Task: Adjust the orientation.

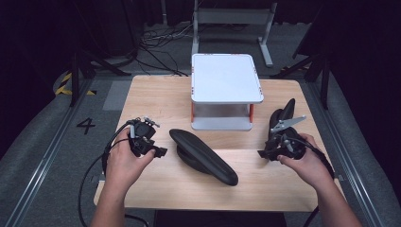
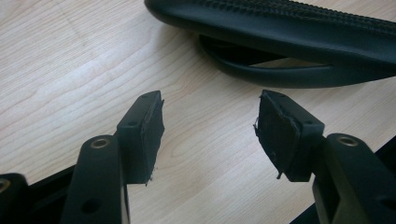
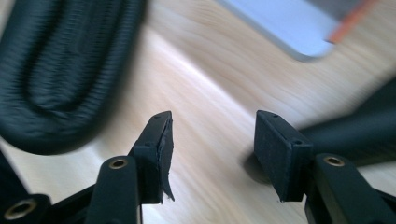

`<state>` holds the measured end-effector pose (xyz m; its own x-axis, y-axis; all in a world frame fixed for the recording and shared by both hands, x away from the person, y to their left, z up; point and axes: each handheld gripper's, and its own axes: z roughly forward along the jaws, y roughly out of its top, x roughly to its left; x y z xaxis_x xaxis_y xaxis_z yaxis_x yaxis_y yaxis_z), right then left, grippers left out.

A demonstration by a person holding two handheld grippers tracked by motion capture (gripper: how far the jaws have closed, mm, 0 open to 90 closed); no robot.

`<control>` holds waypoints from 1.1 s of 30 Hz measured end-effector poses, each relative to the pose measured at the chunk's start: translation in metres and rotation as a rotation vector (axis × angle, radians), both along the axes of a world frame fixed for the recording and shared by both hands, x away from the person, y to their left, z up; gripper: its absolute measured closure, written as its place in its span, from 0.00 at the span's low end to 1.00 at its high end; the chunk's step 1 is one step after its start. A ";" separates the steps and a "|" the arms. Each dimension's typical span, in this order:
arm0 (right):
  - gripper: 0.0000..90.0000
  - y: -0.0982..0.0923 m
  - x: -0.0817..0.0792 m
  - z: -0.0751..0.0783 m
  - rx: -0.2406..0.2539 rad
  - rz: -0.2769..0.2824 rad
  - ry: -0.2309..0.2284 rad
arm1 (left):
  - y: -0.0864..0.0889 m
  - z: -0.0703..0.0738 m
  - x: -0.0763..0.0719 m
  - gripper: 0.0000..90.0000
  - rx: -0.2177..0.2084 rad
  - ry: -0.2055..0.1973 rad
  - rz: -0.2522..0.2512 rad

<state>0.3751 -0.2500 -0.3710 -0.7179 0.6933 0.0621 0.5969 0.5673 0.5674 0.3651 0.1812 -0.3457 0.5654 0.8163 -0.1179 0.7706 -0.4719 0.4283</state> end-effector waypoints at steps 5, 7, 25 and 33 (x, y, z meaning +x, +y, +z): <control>0.54 0.030 0.000 -0.005 0.024 0.064 0.026 | 0.011 -0.003 -0.007 0.46 -0.006 0.002 0.037; 0.54 0.045 0.001 -0.007 0.038 0.084 0.043 | 0.016 -0.004 -0.011 0.46 -0.011 0.005 0.057; 0.52 0.141 -0.002 -0.010 0.092 0.243 0.056 | 0.047 -0.013 -0.018 0.47 -0.022 0.015 0.176; 0.50 0.159 -0.003 -0.018 0.081 0.241 0.050 | 0.044 -0.016 -0.011 0.47 -0.014 0.020 0.172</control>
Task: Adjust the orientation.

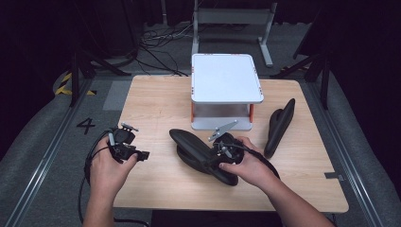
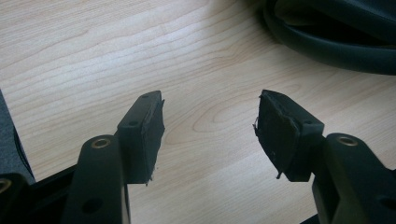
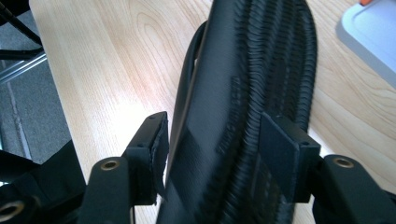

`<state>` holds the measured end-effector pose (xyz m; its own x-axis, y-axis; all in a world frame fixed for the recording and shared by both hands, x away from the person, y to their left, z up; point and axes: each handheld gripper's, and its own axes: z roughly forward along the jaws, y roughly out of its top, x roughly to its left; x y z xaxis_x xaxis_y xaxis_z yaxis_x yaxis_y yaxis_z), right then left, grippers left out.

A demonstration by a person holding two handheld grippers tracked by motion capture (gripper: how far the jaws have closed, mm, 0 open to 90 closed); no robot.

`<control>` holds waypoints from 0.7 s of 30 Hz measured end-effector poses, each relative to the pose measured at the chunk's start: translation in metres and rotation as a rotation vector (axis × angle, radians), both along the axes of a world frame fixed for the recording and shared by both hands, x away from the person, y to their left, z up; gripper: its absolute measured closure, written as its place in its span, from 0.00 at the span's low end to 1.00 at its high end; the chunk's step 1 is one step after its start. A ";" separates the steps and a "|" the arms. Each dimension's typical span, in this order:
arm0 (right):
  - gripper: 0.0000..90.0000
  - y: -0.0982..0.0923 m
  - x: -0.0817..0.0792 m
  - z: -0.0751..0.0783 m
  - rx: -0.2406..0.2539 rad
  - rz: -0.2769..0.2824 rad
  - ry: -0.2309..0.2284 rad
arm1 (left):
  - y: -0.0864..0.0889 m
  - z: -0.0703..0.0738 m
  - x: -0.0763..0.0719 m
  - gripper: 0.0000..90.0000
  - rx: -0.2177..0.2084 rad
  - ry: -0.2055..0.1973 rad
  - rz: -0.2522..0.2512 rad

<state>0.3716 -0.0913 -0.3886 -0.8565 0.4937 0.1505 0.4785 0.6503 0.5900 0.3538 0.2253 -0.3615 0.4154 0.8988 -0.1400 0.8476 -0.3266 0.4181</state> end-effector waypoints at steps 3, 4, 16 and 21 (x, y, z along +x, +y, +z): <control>0.49 0.008 0.001 -0.008 -0.018 0.005 0.003 | -0.003 -0.001 0.002 0.47 0.008 0.001 -0.016; 0.49 0.009 0.001 -0.009 -0.020 0.008 0.006 | -0.004 -0.001 0.002 0.47 0.006 0.003 -0.010; 0.59 0.010 0.001 -0.013 -0.012 0.028 -0.027 | -0.001 0.000 0.001 0.47 0.007 -0.003 -0.008; 0.62 0.006 0.001 -0.008 -0.003 0.009 -0.030 | -0.001 -0.001 0.002 0.47 0.007 0.002 -0.008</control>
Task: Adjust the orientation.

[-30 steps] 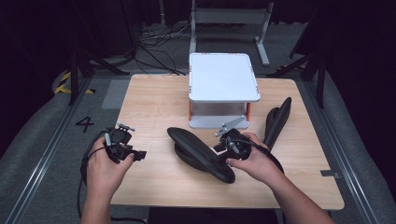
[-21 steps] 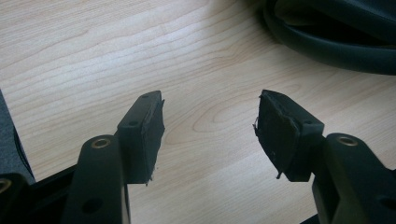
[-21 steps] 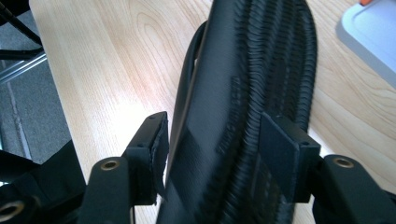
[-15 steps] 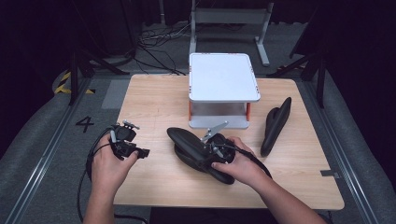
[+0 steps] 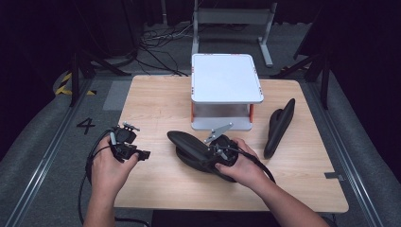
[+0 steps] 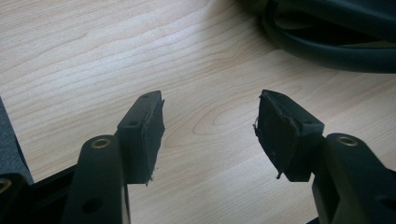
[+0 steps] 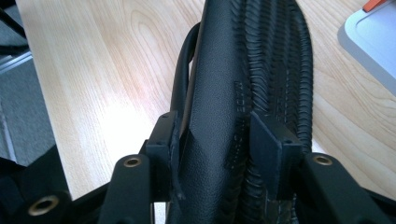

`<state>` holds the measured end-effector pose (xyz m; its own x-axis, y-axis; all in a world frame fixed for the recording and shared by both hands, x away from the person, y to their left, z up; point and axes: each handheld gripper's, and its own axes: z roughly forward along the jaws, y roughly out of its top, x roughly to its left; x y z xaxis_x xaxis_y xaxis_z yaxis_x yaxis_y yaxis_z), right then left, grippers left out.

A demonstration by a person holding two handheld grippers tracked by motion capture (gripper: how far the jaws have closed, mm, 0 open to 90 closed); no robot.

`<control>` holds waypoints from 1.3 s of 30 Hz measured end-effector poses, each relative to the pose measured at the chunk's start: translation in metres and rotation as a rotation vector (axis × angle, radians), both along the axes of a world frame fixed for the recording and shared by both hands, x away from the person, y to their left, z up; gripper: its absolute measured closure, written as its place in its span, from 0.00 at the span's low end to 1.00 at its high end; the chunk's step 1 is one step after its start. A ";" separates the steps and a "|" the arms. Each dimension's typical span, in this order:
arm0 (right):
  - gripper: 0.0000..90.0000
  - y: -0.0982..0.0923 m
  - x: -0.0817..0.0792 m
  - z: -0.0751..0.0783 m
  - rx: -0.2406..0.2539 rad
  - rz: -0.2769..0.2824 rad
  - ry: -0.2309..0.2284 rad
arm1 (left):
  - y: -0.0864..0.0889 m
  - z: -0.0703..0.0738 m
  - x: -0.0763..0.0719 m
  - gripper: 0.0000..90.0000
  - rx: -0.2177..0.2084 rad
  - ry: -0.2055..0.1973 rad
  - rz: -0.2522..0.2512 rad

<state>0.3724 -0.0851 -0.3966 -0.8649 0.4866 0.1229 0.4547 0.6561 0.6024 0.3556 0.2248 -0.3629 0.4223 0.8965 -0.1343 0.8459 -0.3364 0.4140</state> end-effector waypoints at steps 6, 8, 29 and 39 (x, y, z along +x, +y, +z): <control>0.64 -0.003 -0.004 0.006 0.059 0.030 0.053 | -0.001 0.000 0.001 0.47 -0.001 0.001 -0.002; 0.65 -0.007 -0.008 0.011 0.102 0.044 0.096 | -0.002 0.001 0.002 0.47 -0.004 -0.001 -0.004; 0.72 -0.069 0.017 0.013 0.186 -0.206 0.024 | -0.014 -0.003 0.016 0.46 -0.009 0.014 -0.046; 0.81 -0.084 0.026 0.001 0.010 -0.305 -0.065 | -0.011 -0.004 0.015 0.46 -0.013 0.009 -0.038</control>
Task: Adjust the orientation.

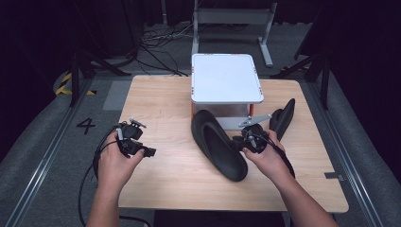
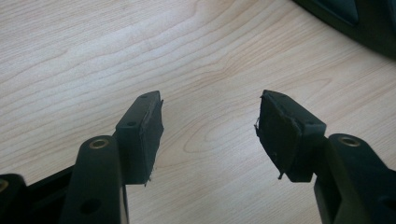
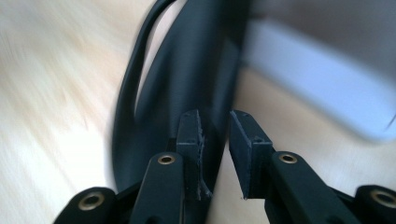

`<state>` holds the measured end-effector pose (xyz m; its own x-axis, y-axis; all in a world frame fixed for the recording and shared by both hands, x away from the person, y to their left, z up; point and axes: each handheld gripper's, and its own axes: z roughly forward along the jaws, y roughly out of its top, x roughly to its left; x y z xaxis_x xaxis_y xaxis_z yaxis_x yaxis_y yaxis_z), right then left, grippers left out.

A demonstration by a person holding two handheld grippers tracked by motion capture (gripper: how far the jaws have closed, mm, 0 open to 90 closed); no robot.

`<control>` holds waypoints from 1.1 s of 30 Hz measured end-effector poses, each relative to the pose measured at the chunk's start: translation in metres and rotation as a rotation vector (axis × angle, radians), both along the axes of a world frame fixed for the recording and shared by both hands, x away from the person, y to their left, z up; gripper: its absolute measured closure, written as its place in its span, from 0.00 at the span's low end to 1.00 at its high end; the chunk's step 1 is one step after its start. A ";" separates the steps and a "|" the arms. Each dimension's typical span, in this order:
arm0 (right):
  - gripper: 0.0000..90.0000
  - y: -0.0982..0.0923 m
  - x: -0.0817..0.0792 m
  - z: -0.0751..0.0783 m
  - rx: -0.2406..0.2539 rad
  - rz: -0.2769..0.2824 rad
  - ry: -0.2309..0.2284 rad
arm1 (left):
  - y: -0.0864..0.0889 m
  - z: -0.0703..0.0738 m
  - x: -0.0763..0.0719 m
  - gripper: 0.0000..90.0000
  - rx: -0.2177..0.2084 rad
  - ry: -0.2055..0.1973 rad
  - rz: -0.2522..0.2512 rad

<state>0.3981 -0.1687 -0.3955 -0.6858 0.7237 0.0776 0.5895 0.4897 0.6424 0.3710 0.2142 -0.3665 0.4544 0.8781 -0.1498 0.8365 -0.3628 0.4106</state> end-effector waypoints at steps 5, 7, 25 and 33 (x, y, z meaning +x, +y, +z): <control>0.77 0.007 0.001 -0.027 -0.084 0.038 0.126 | 0.001 0.002 -0.001 0.45 -0.007 -0.002 -0.002; 0.77 0.009 0.001 -0.028 -0.090 0.043 0.124 | 0.001 0.002 -0.001 0.45 -0.012 -0.003 0.003; 0.69 0.016 -0.019 -0.031 -0.127 0.097 0.187 | -0.005 0.000 0.004 0.45 -0.004 0.010 -0.024; 0.60 0.039 -0.052 -0.033 -0.087 0.113 0.259 | -0.017 -0.006 0.009 0.45 0.007 0.024 -0.054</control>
<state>0.3456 -0.1296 -0.4286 -0.7278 0.6556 0.2010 0.6668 0.6082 0.4306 0.3797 0.1972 -0.3728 0.4976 0.8535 -0.1549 0.8252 -0.4107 0.3877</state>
